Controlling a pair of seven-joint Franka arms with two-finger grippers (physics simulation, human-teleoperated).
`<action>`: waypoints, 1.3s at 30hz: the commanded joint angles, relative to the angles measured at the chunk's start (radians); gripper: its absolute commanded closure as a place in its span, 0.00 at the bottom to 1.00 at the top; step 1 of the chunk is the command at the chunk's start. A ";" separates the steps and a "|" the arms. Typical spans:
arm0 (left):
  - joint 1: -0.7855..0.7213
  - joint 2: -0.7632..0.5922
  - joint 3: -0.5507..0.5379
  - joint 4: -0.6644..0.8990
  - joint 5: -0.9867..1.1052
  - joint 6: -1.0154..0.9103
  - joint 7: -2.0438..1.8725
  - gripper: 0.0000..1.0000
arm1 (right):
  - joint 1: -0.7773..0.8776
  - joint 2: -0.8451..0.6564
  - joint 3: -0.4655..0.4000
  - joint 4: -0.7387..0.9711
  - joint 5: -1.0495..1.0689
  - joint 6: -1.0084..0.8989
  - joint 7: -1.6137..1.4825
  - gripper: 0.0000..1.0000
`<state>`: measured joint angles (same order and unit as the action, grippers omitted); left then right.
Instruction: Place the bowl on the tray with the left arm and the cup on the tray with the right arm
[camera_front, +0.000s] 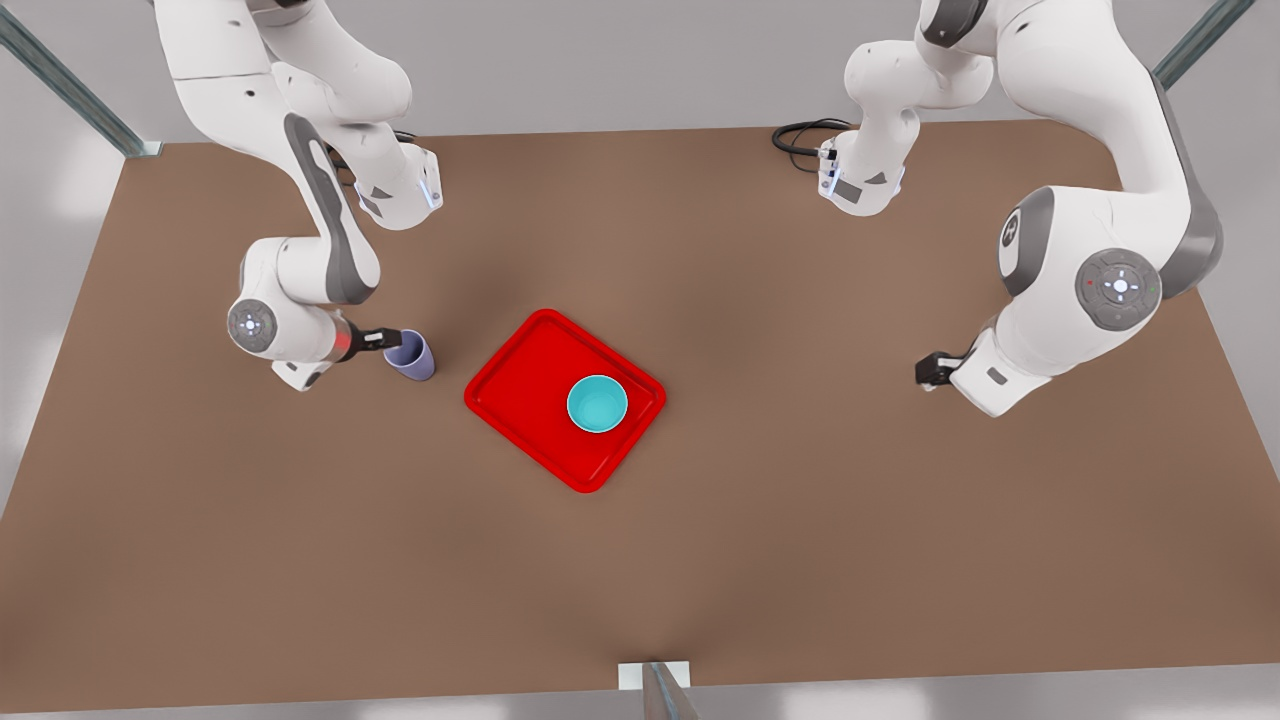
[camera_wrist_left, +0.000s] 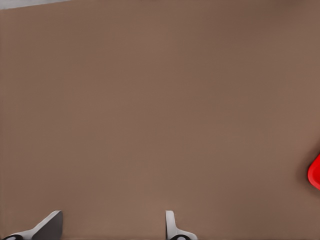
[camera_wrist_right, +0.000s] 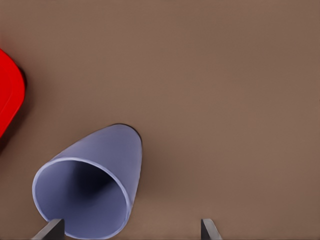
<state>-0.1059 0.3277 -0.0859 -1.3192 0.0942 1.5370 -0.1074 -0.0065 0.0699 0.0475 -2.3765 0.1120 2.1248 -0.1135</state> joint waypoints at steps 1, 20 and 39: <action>0.000 0.001 0.000 0.000 0.025 0.000 0.000 0.00 | 0.000 0.001 0.000 -0.003 0.000 0.004 0.000 0.00; -0.002 0.022 0.008 0.003 0.015 -0.043 -0.012 0.00 | -0.001 0.076 0.052 -0.023 0.031 0.063 0.000 0.79; -0.002 0.008 0.011 0.005 0.013 -0.057 -0.026 0.00 | 0.000 0.068 0.078 0.091 0.031 0.052 -0.035 0.79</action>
<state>-0.1074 0.3360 -0.0752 -1.3146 0.1073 1.4803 -0.1335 -0.0084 0.1394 0.1349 -2.2749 0.1517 2.1769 -0.1519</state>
